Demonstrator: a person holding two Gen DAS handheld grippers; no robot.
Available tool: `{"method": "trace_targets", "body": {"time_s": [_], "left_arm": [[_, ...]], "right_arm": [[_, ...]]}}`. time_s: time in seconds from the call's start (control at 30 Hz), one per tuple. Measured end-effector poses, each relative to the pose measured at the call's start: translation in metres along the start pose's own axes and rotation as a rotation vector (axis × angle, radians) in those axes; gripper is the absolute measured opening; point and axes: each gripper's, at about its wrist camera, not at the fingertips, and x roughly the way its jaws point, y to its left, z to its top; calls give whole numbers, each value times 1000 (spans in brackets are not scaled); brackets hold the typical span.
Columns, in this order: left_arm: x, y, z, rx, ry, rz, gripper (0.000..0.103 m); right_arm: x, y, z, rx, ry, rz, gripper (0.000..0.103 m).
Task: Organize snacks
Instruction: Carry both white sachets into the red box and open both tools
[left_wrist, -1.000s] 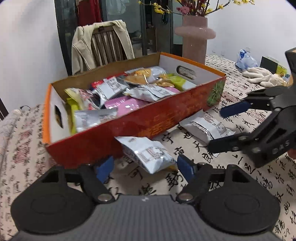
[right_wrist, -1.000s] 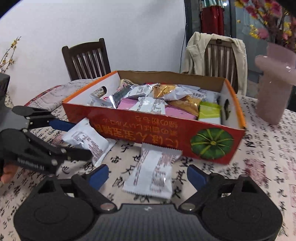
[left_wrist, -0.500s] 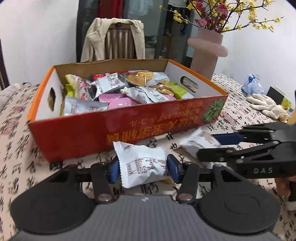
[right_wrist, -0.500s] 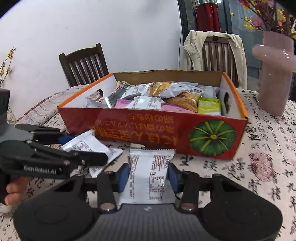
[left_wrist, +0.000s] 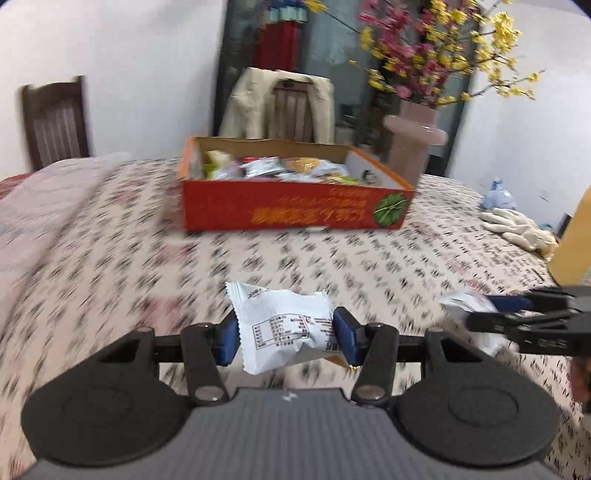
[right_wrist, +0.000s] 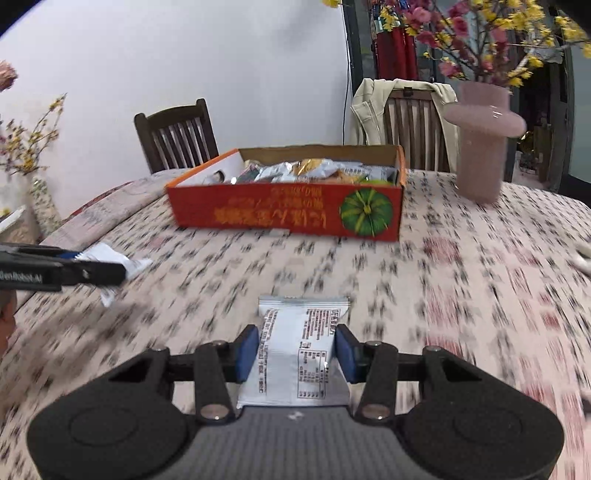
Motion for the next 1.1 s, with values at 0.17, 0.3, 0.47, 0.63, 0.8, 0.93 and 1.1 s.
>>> {"method": "trace_targets", "body": {"time_s": [0.17, 0.3, 0.47, 0.63, 0.8, 0.93, 1.1], "left_arm": [[-34, -3, -31, -63, 37, -1, 53], [-50, -13, -37, -46, 21, 9, 53], [-56, -20, -35, -34, -3, -4, 53], [-48, -19, -27, -37, 2, -17, 53], [-26, -18, 9, -30, -7, -92, 53], [2, -24, 57, 7, -38, -159, 53], [53, -32, 118, 40, -71, -182, 53]], "right_arm": [[-47, 14, -40, 26, -1, 19, 44], [-66, 18, -57, 44, -13, 39, 44], [-73, 22, -61, 38, -34, 43, 44], [-71, 18, -61, 45, -35, 38, 44], [-60, 10, -45, 50, -28, 61, 44], [-48, -2, -7, -5, -66, 45, 44], [-23, -26, 58, -26, -141, 24, 44]]}}
